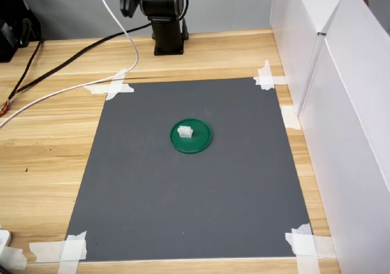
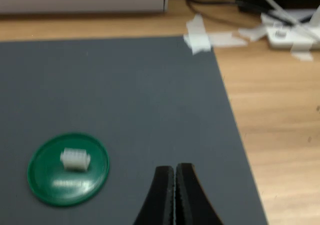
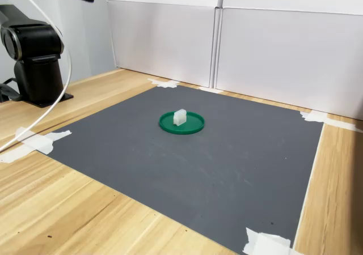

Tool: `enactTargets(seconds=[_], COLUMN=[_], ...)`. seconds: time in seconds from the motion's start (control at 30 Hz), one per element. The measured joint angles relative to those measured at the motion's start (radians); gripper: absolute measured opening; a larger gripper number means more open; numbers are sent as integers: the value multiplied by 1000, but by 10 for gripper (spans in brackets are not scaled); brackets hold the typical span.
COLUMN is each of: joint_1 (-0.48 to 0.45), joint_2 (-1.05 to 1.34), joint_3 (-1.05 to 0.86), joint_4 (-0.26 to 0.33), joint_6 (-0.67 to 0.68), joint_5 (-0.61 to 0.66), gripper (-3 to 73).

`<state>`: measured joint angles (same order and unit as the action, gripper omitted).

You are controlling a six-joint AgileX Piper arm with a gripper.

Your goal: Grasp a white terminal and put it in the green lid.

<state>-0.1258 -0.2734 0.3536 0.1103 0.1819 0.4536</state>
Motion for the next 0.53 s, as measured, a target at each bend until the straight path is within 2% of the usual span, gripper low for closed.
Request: enactTargets(seconds=[0.33,0.53], joint_1=[0,0], joint_2=[170,193], joint_3=[-147,-206], joint_4=[-1,-1], joint_6=[0,0], joint_5=[18,23], gripper=[-15,-15])
